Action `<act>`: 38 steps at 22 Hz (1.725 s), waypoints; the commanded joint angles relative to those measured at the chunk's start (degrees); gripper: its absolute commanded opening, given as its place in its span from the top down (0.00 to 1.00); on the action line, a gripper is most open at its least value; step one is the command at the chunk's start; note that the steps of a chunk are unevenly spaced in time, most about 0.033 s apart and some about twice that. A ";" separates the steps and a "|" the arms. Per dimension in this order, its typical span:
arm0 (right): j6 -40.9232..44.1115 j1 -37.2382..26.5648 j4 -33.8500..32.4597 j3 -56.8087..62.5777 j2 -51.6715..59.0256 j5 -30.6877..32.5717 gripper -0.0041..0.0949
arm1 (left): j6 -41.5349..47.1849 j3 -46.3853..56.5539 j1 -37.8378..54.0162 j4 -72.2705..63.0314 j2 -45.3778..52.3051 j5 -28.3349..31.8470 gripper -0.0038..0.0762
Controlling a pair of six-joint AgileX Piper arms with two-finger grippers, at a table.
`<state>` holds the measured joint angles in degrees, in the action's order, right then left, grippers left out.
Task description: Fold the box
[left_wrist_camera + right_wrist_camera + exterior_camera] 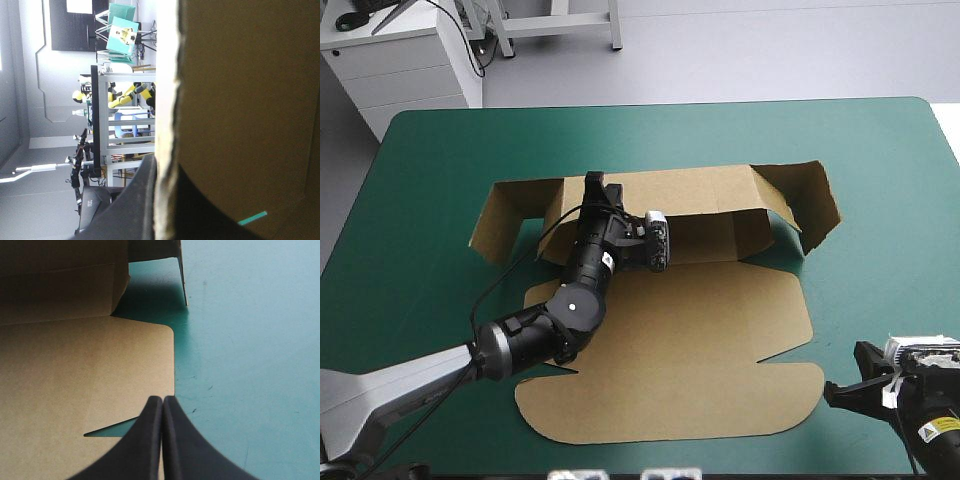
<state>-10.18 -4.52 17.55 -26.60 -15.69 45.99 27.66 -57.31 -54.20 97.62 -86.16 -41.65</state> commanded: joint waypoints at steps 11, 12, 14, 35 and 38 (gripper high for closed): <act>-0.69 -0.12 0.89 -1.80 -1.26 -1.50 0.98 | -0.40 2.46 -2.31 7.44 4.92 -3.39 0.96; -0.69 -0.12 0.89 -1.80 -1.26 -1.50 0.98 | -0.40 1.78 -0.02 7.44 4.82 -0.84 0.96; -0.69 -0.12 0.89 -1.80 -1.26 -1.50 0.98 | -0.40 0.77 3.74 7.34 4.60 3.59 0.96; -10.09 -0.12 6.95 -41.47 -42.96 3.63 0.97 | -0.40 0.03 5.52 7.43 -1.50 -1.30 0.96; -10.70 -0.12 7.81 -50.42 -51.69 5.46 0.97 | -0.40 -0.95 5.52 7.43 -2.18 -1.30 0.96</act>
<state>-19.40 -4.52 23.21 -68.84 -61.37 52.38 26.61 -56.25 -48.73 99.91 -89.54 -40.23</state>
